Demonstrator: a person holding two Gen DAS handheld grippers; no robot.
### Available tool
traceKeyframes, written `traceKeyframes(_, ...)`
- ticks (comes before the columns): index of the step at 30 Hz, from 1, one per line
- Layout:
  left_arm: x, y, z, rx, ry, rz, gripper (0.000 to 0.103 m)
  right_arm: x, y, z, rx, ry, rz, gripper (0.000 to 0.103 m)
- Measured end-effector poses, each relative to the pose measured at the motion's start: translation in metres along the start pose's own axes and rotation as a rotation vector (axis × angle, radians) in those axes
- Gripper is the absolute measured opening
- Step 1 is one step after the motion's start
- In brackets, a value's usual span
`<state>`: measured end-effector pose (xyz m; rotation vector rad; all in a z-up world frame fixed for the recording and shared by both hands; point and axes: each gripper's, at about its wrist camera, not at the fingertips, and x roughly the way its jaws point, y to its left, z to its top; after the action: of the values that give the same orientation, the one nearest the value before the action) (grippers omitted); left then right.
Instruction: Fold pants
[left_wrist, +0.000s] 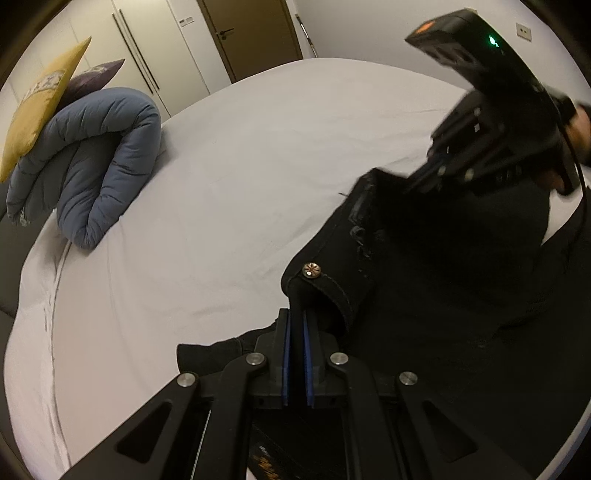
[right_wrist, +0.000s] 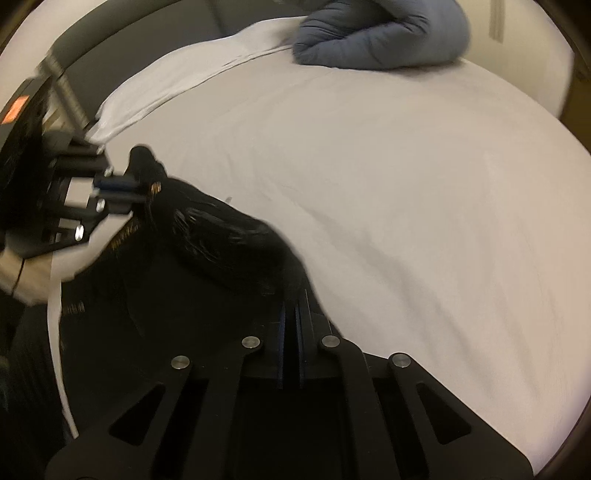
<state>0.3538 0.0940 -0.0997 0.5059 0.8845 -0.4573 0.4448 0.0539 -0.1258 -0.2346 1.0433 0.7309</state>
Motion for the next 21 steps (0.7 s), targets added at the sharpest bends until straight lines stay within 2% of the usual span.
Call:
traceKeyframes(2,-0.005,-0.007,-0.004,-0.007,-0.003,-0.009,0.006,-0.001,0.007,-0.003,0.051,-0.015,0.027,0.003)
traceKeyframes(4,-0.012,-0.013,-0.011,-0.014,-0.002,-0.019,0.006,0.003,0.030,-0.005,0.058,-0.031,0.055,0.003)
traceKeyframes(6,-0.020,-0.017,-0.020,-0.021,0.002,-0.028,0.006,-0.001,0.048,-0.012,0.036,-0.042,0.083,0.003)
traceKeyframes(9,-0.034,-0.026,-0.041,-0.012,0.010,-0.036,0.006,-0.011,0.075,-0.027,-0.040,-0.024,0.071,0.003)
traceKeyframes(15,-0.062,-0.049,-0.088,0.027,0.028,-0.079,0.006,-0.038,0.149,-0.083,-0.401,0.084,-0.096,0.003)
traceKeyframes(18,-0.070,-0.072,-0.116,0.086,0.054,-0.127,0.006,-0.034,0.193,-0.123,-0.569,0.158,-0.162,0.003)
traceKeyframes(21,-0.073,-0.104,-0.143,0.186,0.089,-0.137,0.006,-0.026,0.225,-0.151,-0.654,0.189,-0.198,0.003)
